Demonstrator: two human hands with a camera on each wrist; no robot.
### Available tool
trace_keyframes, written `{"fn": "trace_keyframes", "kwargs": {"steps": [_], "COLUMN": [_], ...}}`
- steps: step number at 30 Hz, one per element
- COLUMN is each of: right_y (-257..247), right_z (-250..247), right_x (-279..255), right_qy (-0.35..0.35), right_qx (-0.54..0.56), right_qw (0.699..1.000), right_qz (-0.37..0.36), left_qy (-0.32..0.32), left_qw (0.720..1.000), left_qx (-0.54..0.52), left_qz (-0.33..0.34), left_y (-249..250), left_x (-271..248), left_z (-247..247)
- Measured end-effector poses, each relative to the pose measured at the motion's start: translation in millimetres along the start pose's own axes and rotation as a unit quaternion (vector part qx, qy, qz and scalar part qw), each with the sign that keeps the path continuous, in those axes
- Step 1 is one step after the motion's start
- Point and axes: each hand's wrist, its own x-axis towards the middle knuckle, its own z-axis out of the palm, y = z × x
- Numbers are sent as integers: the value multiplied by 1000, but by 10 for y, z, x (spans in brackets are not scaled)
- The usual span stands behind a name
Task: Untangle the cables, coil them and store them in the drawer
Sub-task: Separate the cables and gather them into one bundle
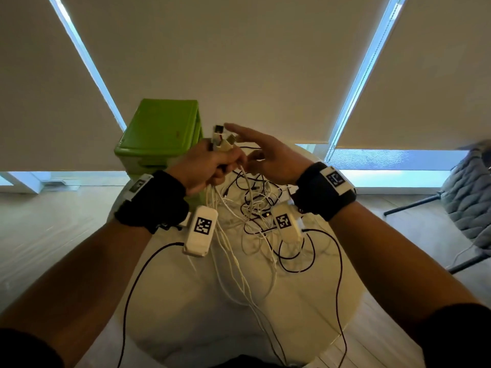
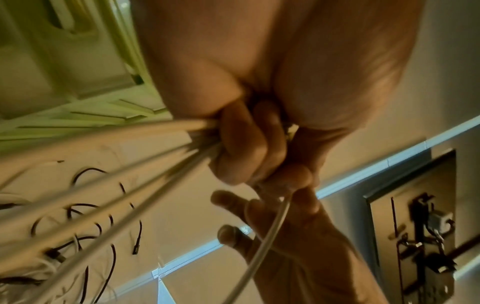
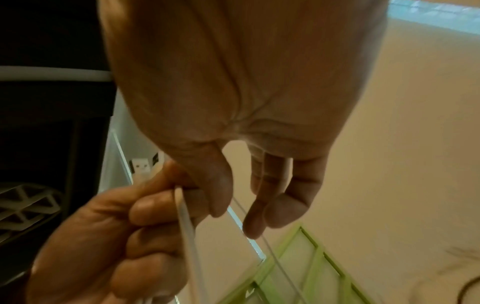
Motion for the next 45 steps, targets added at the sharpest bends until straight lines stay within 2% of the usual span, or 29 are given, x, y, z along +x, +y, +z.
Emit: {"fn": "trace_keyframes", "kwargs": {"steps": [3,5,7,10,12,14,16,17,18,19,21,22,23,24,27,29,32,37,39,42,45], "right_y": [-13,32,106,219,295,373,413,410,384,346,219,164,124,125,337,536,877,1505,1708,1979,2194], "right_z": [-52,-180,-387,-783,-1044,-1226,-1261,-1225,-1161,-1069,-802,-655,-519,-413,-285,-330,-457,-822,-971,-1067,-1006], "right_x": [-43,-111,-203,-391,-542,-713,-845,-875,-888,-887,-877,-876,-878,-870,-837,-840,-913,-1118,-1236,-1459,-1718], "right_qy": [-1,49,160,338,383,332,251,234,221,192,66,-10,-62,-85,-122,-162,-149,19,51,14,-22], "right_qx": [-17,-34,-59,-47,-109,-242,-350,-378,-377,-334,-143,-52,9,41,-2,-46,-135,-219,-288,-322,-235], "right_qw": [998,997,985,940,916,899,865,852,860,894,973,985,984,981,971,948,920,903,878,836,828], "right_qz": [-53,-50,-34,-2,49,152,258,277,263,229,168,166,169,172,207,269,337,370,380,443,509], "left_qy": [-43,-56,-43,-5,18,28,25,21,16,11,9,12,13,13,0,-8,-17,-28,-27,-15,6], "left_qw": [998,997,998,1000,999,998,996,996,995,994,991,989,988,987,981,976,967,965,965,961,958], "left_qx": [37,53,46,6,-16,-31,-40,-44,-49,-58,-83,-95,-102,-107,-129,-157,-207,-221,-223,-236,-246], "left_qz": [-8,-6,5,23,38,56,73,81,88,95,105,111,116,120,141,151,145,137,136,145,144], "left_y": [39,42,34,34,26,14,9,12,18,28,61,84,106,132,182,205,224,274,316,381,370], "left_x": [-9,-10,3,59,111,169,221,244,270,293,338,356,368,373,362,363,352,320,312,329,355], "left_z": [123,175,228,328,407,500,618,689,767,849,1011,1083,1142,1193,1270,1285,1304,1366,1356,1278,1204]}}
